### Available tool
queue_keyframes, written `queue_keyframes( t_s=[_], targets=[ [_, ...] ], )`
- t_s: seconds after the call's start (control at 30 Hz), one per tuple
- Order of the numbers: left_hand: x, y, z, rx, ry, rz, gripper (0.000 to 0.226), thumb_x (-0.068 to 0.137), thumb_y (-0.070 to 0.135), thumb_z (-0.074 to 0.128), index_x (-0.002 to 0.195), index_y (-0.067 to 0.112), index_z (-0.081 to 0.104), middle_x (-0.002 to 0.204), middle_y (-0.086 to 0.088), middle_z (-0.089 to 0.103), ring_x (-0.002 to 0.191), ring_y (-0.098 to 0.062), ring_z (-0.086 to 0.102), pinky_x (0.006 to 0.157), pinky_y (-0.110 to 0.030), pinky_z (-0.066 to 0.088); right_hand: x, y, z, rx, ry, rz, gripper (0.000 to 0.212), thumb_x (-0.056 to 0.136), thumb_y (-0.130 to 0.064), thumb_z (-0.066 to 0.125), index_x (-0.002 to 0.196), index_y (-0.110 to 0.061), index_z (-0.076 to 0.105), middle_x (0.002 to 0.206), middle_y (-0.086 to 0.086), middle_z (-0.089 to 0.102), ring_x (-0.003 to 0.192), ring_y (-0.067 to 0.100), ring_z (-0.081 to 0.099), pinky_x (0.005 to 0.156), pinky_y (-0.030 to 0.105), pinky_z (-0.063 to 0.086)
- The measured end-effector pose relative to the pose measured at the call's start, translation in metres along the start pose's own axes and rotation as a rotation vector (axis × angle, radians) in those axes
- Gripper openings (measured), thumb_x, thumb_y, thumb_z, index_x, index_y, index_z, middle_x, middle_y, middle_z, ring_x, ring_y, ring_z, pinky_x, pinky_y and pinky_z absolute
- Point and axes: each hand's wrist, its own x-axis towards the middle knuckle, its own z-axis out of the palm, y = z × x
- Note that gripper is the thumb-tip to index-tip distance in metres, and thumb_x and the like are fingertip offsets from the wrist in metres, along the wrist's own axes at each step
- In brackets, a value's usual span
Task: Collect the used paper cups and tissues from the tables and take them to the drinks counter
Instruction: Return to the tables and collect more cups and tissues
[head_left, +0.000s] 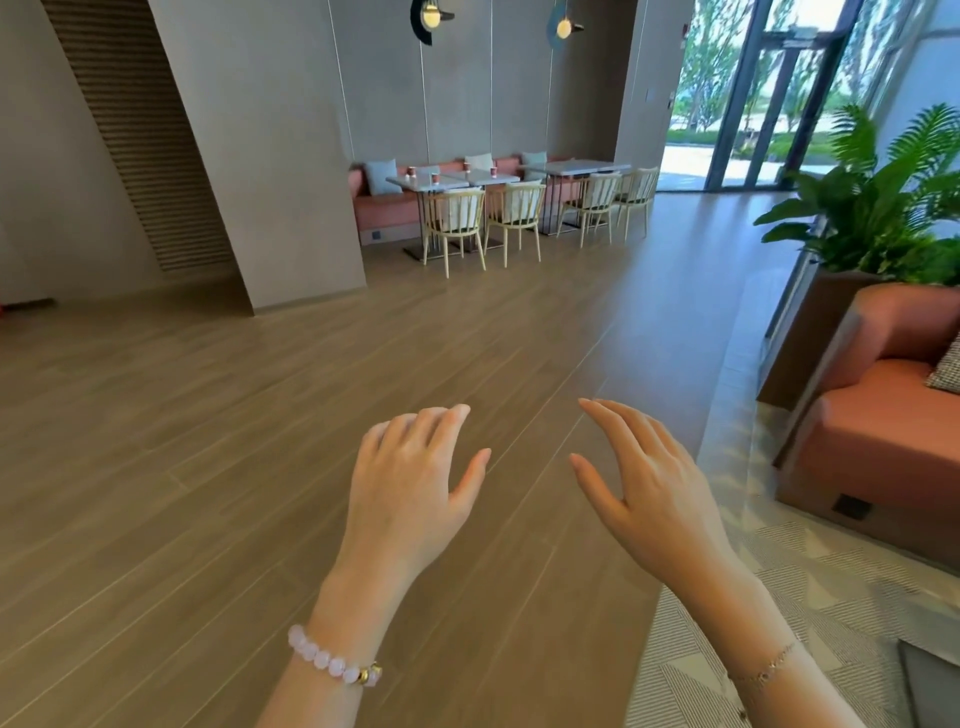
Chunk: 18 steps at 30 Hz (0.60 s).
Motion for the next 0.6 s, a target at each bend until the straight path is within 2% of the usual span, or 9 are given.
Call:
queue_keyframes(
  t_s=[0.1,0.33,0.6],
  targets=[
    [0.047,-0.018,0.035,-0.014,0.008,0.018,0.043,0.09,0.042,0.053,0.124,0.016,0.057,0.116,0.0,0.065,0.106,-0.021,0.061,0.09,-0.038,0.045,0.044,0.02,0.031,-0.023,0.012,0.024,0.051,0.092,-0.048,0.045,0.136,-0.023,0.047,0.13,-0.003,0.057,0.12,0.019,0.053,0.096,0.033,0.042],
    [0.188,-0.076,0.11,-0.05,0.03,0.053,0.043,0.091,0.042,0.053,0.124,0.015,0.057,0.117,0.001,0.064,0.107,-0.022,0.06,0.092,-0.038,0.043,0.177,0.053,0.108,-0.074,0.047,0.061,0.052,0.09,-0.049,0.045,0.134,-0.022,0.05,0.127,0.0,0.06,0.115,0.022,0.059,0.092,0.037,0.046],
    [0.335,-0.143,0.179,-0.045,0.056,0.066,0.041,0.089,0.039,0.057,0.122,0.014,0.058,0.114,-0.001,0.065,0.104,-0.024,0.061,0.089,-0.039,0.043,0.327,0.082,0.182,-0.041,0.055,0.054,0.053,0.092,-0.049,0.042,0.135,-0.019,0.049,0.129,0.0,0.058,0.118,0.022,0.056,0.094,0.037,0.046]
  ],
)
